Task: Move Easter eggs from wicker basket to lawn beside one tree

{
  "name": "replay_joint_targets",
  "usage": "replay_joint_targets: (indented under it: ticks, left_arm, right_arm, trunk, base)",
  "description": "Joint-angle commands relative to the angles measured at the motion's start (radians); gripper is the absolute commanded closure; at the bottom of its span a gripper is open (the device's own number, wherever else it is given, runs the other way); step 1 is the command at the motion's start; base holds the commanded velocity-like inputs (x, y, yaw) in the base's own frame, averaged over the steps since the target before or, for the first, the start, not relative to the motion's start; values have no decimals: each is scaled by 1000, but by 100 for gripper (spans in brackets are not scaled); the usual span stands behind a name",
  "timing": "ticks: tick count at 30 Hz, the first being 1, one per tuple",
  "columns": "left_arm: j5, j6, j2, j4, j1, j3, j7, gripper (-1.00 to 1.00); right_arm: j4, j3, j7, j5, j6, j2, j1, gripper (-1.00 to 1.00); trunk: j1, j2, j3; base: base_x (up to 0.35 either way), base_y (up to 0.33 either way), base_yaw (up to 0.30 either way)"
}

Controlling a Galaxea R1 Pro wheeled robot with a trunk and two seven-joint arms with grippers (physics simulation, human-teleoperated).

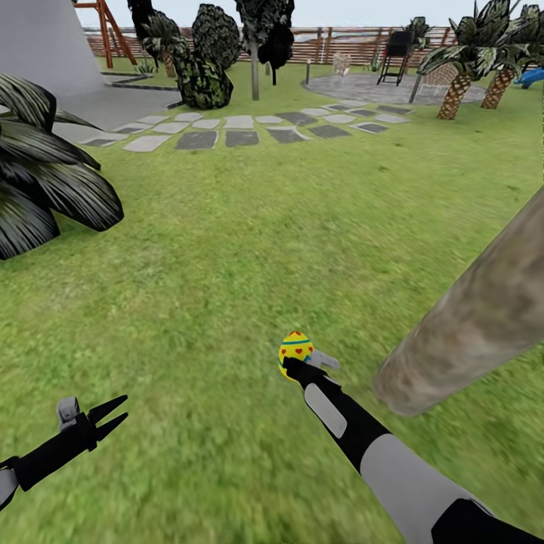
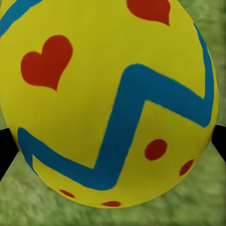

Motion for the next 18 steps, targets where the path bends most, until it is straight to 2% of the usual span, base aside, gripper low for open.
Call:
replay_joint_targets:
  ticks: [1,3,4,6,18]
  left_arm:
    - [0,0,0,0,0,0,0,-100]
    - [0,0,0,0,0,0,0,-100]
    - [0,0,0,0,0,0,0,-100]
    - [0,0,0,0,0,0,0,-100]
    - [0,2,0,0,0,0,-2,-100]
  right_arm:
    - [0,0,0,-2,-1,0,0,100]
    - [11,-2,-3,-2,-3,0,0,100]
    - [61,-2,-49,-2,-50,0,-4,100]
    - [79,-2,-64,-2,-75,0,-5,100]
    - [106,-2,-66,-2,-104,0,-6,100]
  trunk:
    - [4,-7,-3]
    - [12,-21,-10]
    - [15,-28,-13]
    - [23,-42,-21]
    - [69,-126,-74]
  base:
    - [0,0,-17]
    - [0,0,-5]
    - [0,0,0]
    - [0,0,-93]
    - [0,0,-144]
